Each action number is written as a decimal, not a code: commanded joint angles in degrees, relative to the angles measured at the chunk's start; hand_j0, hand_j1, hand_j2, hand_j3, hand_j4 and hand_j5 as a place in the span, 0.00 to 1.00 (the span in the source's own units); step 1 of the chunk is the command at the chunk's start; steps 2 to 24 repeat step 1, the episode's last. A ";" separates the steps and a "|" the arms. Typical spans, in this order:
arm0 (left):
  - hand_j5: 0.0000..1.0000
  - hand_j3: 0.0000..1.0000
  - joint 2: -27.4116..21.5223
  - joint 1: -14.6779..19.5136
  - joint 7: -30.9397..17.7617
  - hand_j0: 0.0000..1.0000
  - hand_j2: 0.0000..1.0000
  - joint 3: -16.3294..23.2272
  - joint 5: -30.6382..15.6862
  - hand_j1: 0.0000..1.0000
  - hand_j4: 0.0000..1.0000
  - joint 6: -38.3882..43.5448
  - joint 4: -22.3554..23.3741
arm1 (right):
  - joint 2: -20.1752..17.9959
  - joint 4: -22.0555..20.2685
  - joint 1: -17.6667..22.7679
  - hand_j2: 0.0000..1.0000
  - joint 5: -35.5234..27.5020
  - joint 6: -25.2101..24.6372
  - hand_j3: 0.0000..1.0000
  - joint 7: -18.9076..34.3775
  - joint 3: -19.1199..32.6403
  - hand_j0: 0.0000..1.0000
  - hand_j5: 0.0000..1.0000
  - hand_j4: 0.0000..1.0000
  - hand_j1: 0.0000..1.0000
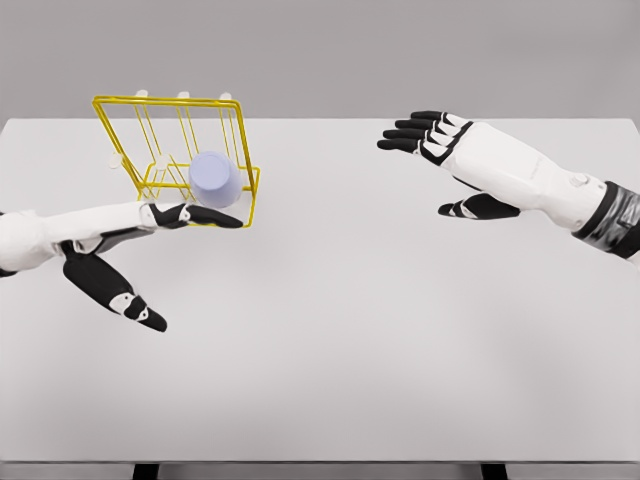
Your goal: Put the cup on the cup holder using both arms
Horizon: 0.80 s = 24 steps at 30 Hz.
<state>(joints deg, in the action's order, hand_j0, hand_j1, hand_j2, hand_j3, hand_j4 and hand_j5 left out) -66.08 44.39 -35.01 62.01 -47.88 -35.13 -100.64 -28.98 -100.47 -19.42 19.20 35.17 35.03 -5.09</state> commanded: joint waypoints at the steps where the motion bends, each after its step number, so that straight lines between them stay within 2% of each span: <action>1: 1.00 1.00 -0.02 -0.09 0.01 1.00 1.00 0.13 -0.73 1.00 1.00 0.13 -0.09 | -0.02 0.01 0.00 1.00 -0.39 -0.17 1.00 -0.03 -0.01 1.00 1.00 1.00 1.00; 24: 1.00 1.00 -0.02 -0.09 0.01 1.00 1.00 0.13 -0.73 1.00 1.00 0.13 -0.09 | -0.02 0.01 0.00 1.00 -0.39 -0.17 1.00 -0.03 -0.01 1.00 1.00 1.00 1.00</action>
